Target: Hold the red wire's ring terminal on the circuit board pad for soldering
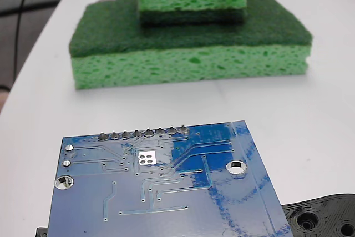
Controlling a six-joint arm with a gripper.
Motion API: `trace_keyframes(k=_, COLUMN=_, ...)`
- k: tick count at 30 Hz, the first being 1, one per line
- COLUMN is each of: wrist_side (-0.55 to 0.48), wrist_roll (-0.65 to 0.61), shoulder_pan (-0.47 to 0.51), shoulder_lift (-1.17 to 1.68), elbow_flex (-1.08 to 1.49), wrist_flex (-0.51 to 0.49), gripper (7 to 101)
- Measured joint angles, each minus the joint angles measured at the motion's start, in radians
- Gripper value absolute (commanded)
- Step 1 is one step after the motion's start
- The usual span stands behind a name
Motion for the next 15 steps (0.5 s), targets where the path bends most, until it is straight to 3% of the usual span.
trace_keyframes(k=15, wrist_side=-0.032, wrist_roll=0.003, shoulder_pan=0.072, shoulder_lift=-0.069, elbow_flex=-0.129, wrist_flex=0.046, gripper=100.3)
